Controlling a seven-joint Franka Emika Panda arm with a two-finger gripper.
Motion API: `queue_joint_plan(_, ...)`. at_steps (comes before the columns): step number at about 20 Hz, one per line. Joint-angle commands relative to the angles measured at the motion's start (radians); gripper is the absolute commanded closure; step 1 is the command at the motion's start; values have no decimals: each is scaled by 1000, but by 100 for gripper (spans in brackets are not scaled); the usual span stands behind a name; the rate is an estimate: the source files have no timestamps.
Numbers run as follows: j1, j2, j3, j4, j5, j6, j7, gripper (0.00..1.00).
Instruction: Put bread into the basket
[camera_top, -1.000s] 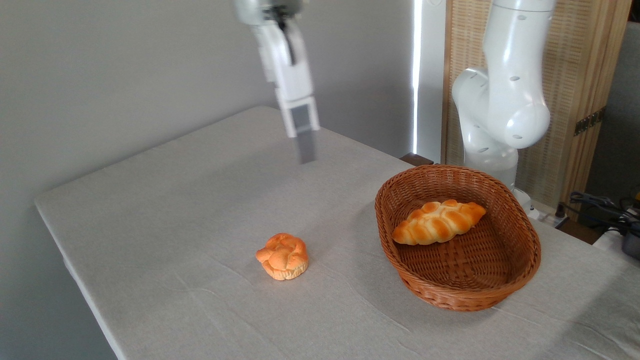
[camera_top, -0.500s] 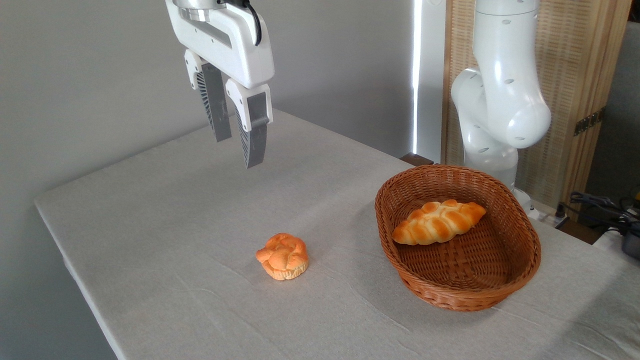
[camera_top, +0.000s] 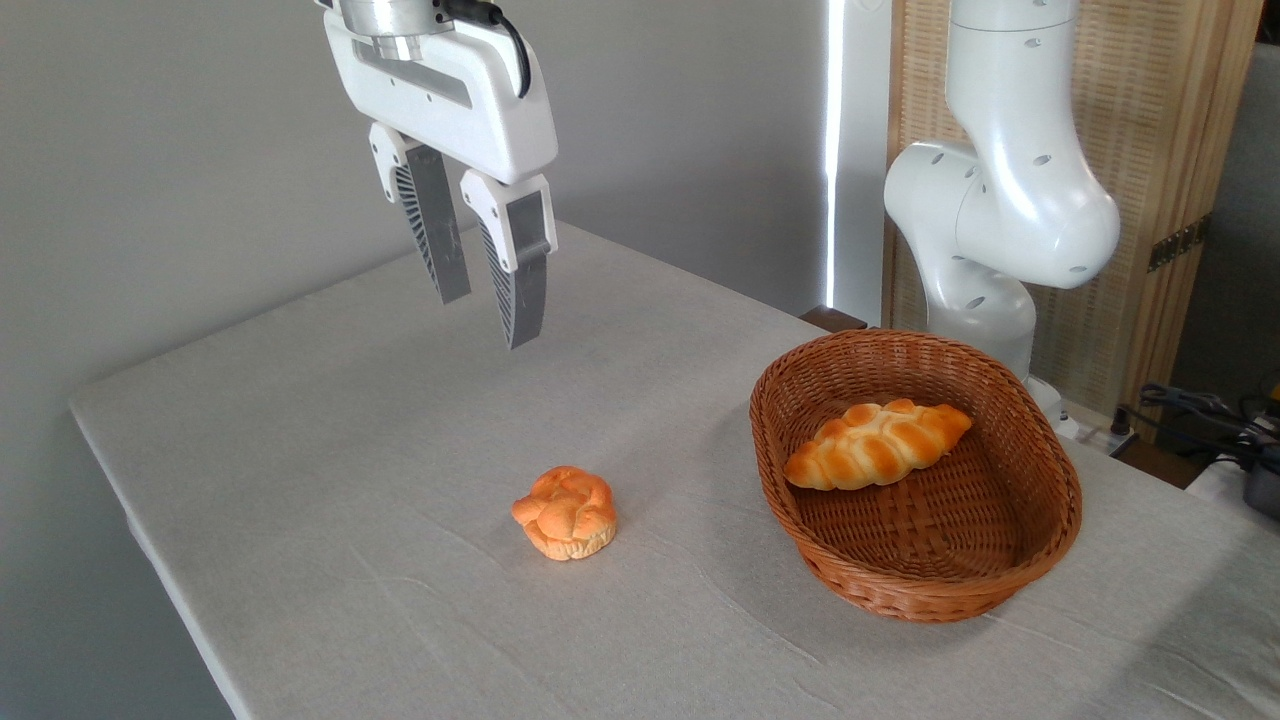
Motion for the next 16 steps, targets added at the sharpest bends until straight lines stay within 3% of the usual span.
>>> queue_joint_plan(1, 51, -4, -21, -21, 25, -1, -7, 0)
queue_joint_plan(6, 70, -6, -27, -21, 29, 5, -4, 0)
queue_joint_plan(10, 117, -4, -91, -23, 29, 19, -4, 0)
queue_joint_plan(16, 112, -4, -93, -23, 29, 15, -2, 0)
